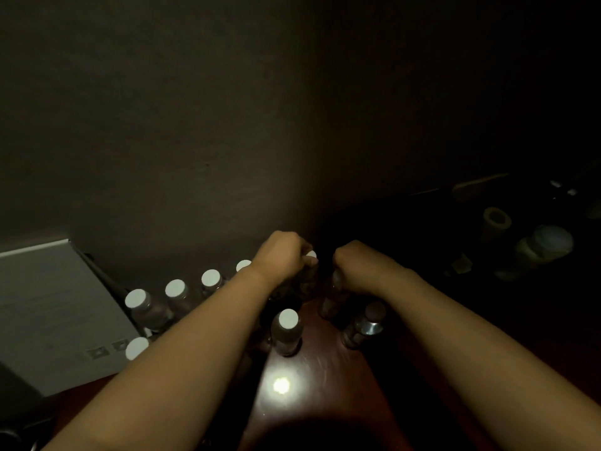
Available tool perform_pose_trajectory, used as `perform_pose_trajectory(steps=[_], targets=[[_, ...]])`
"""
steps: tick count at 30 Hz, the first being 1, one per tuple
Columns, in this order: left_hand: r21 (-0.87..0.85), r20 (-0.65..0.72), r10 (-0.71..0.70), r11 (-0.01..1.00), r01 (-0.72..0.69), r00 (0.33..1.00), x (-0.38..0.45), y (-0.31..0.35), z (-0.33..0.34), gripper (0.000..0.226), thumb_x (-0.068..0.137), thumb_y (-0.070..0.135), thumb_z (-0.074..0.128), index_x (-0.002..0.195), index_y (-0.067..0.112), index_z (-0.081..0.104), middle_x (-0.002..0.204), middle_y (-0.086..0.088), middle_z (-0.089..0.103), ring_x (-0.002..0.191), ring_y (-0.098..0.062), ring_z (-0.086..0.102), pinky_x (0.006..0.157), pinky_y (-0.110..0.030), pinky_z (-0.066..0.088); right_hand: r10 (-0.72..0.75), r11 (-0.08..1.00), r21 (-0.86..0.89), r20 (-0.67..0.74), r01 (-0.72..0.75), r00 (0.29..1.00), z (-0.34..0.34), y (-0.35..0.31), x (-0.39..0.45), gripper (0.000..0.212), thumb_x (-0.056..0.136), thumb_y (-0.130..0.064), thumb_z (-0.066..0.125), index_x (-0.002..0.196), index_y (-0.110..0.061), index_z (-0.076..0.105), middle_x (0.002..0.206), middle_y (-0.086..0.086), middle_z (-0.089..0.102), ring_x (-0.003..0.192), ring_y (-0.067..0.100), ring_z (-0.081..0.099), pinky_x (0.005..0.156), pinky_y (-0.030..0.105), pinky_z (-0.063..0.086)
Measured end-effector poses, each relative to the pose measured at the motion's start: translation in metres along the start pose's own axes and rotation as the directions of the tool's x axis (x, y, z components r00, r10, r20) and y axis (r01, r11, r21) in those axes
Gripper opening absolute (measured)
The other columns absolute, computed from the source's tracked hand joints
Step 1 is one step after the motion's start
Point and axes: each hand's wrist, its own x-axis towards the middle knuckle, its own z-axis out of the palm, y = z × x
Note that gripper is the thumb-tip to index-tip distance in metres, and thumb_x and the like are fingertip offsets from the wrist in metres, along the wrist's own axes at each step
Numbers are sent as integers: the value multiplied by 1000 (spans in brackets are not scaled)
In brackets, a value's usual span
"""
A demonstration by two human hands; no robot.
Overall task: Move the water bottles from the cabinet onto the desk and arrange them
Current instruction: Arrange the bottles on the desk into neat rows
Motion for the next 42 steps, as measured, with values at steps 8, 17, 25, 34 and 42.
perform_pose_trajectory(steps=[8, 17, 25, 34, 42], targets=[[-33, 1, -28, 999, 28, 1000, 5, -5, 3, 39, 86, 39, 73, 120, 19, 71, 117, -2, 72, 108, -19, 65, 92, -34, 51, 25, 1000, -17, -66, -26, 997, -9, 1, 30, 7, 89, -14, 62, 84, -12, 57, 86, 5, 55, 82, 24, 61, 60, 28, 40], [-96, -25, -14, 995, 12, 1000, 3, -5, 3, 29, 86, 36, 74, 112, 23, 75, 111, -1, 74, 105, -17, 67, 88, -29, 51, 25, 999, -21, -89, -27, 996, -8, 6, 42, 21, 89, -13, 61, 71, -16, 50, 93, 11, 61, 68, 17, 52, 57, 26, 37], [-67, 9, -8, 998, 8, 1000, 3, -2, 0, 34, 87, 37, 73, 118, 23, 73, 116, -1, 73, 109, -18, 65, 93, -32, 50, -42, 998, -57, -75, 38, 996, -10, 7, 43, 6, 91, -13, 60, 87, -15, 56, 103, 13, 63, 88, 26, 61, 67, 28, 36], [-95, 11, -20, 995, 21, 1000, 0, -3, -1, 32, 86, 36, 75, 115, 23, 74, 116, 1, 73, 111, -16, 65, 95, -31, 49, -16, 1000, 3, -88, 16, 996, -8, 10, 46, 22, 92, -12, 56, 73, -18, 49, 85, 6, 55, 82, 25, 57, 69, 28, 38], [-112, 27, -11, 994, 13, 1000, -1, -3, -2, 31, 87, 36, 73, 115, 22, 73, 114, 0, 73, 107, -15, 66, 93, -33, 51, 10, 1000, 24, -93, -7, 996, -6, 11, 44, 28, 93, -11, 55, 69, -20, 44, 77, -1, 45, 79, 21, 55, 68, 29, 38]])
